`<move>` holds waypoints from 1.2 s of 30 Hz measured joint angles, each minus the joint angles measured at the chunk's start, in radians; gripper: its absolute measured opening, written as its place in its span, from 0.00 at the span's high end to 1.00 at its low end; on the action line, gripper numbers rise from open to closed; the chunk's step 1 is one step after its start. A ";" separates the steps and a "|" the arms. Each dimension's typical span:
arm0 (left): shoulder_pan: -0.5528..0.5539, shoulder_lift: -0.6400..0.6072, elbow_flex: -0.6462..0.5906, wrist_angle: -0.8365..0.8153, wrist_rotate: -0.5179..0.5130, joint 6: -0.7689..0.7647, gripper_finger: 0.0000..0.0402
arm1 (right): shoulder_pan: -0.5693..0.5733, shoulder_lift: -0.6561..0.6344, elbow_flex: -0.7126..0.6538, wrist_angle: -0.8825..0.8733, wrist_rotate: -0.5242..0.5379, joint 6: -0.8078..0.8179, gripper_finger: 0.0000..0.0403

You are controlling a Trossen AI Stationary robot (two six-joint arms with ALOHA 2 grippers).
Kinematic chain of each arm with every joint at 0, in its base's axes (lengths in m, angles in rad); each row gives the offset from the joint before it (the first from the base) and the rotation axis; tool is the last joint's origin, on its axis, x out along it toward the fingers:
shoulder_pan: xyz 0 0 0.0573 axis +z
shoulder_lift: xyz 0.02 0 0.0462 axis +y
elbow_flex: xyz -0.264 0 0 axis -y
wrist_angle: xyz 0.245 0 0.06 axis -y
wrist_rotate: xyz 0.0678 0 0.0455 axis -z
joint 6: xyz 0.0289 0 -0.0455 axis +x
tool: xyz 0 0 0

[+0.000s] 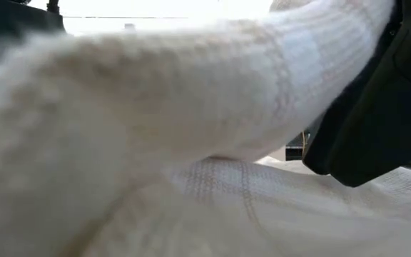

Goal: Fold towel
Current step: Fold the white patterned towel

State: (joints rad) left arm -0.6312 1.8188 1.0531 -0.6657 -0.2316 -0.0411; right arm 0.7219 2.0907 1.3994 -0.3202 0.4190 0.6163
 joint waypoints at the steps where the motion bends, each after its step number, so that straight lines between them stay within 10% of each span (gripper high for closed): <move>1: -0.003 -0.002 0.013 -0.013 -0.013 0.003 0.98 | 0.000 0.000 0.000 0.000 0.000 0.000 0.78; 12: -0.010 -0.114 0.132 -0.107 -0.231 0.089 0.99 | 0.000 0.000 0.000 0.000 -0.003 0.001 0.78; 24: 0.217 -0.116 0.156 0.257 -0.375 0.396 0.99 | 0.000 0.000 0.000 0.002 -0.006 0.025 0.78; 36: 0.452 0.080 0.155 0.459 0.042 0.440 0.93 | 0.004 0.000 0.000 -0.006 -0.006 0.075 0.78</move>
State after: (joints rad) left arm -0.1792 1.8989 1.2079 -0.2067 -0.1899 0.3993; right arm 0.7263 2.0907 1.3994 -0.3258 0.4133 0.6916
